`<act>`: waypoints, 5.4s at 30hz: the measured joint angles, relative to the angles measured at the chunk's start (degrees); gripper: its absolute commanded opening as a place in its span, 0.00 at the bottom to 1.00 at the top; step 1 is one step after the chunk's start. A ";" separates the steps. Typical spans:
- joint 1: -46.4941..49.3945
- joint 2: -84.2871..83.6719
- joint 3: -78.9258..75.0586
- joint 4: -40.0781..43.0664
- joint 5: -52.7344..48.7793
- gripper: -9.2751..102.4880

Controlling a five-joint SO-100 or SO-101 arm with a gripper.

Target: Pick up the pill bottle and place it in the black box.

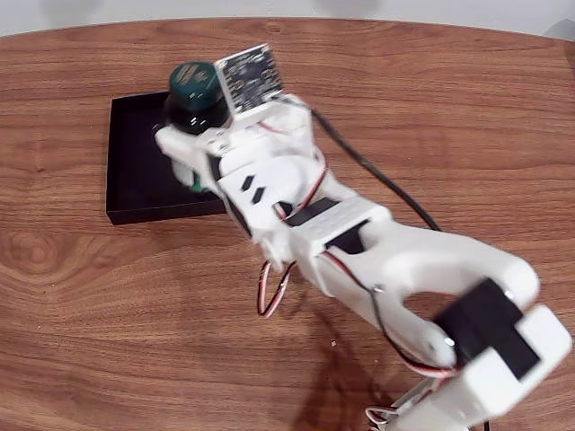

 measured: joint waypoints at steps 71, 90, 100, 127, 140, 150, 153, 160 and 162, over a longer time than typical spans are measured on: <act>0.26 -0.97 -12.83 16.96 1.14 0.45; 8.70 46.05 10.81 42.98 0.97 0.33; 17.49 66.80 21.45 54.49 0.97 0.32; 29.44 97.82 40.78 66.80 -0.35 0.20; 32.17 99.49 45.79 65.74 0.26 0.09; 32.61 100.90 45.79 73.21 0.26 0.08; 32.52 100.90 45.79 75.67 0.26 0.08; 32.52 100.90 45.79 77.52 0.26 0.11; 32.52 100.90 45.79 78.13 0.26 0.11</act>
